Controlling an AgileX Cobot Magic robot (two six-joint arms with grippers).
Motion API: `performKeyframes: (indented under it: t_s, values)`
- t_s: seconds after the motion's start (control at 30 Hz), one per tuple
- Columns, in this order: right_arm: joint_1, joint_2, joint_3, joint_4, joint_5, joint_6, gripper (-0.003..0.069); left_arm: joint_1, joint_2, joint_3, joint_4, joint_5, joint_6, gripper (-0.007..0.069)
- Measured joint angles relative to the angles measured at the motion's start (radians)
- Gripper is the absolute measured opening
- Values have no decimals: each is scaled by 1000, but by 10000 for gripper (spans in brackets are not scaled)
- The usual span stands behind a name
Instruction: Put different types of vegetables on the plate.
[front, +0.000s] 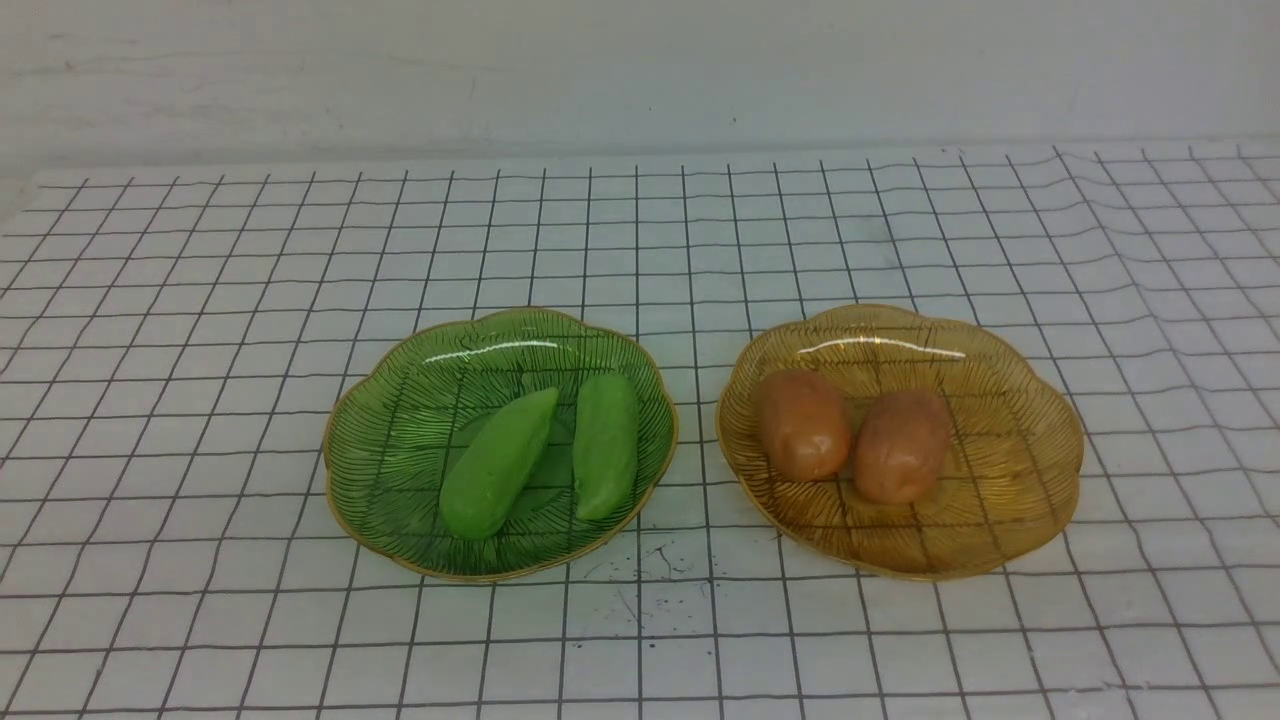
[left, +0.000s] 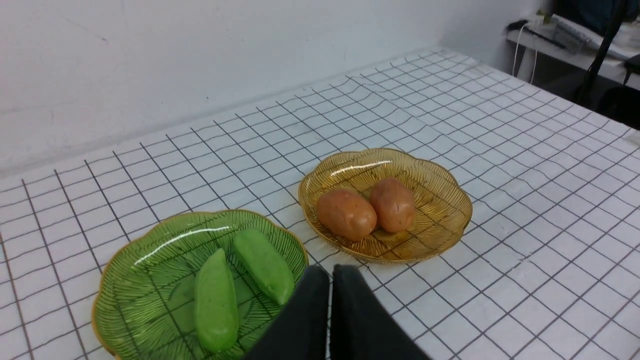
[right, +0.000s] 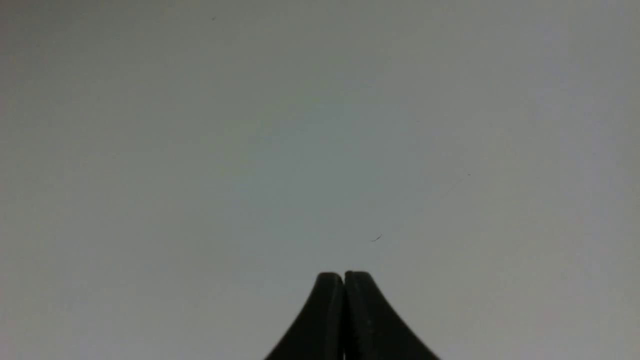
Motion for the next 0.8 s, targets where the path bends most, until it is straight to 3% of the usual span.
performKeyframes:
  t_s: [0.2, 0.43, 0.6, 0.8]
  values:
    - [0, 0, 0, 0, 0, 26, -15, 0, -2, 23, 19, -12, 0, -8]
    - [0, 0, 0, 0, 0, 44, -15, 106, -117, 247, 35, -196, 0, -8]
    - [0, 0, 0, 0, 5, 44, -15, 352, -289, 616, 37, -406, 1, -8]
    - [0, 0, 0, 0, 10, 44, -15, 572, -414, 897, 13, -445, 4, -8]
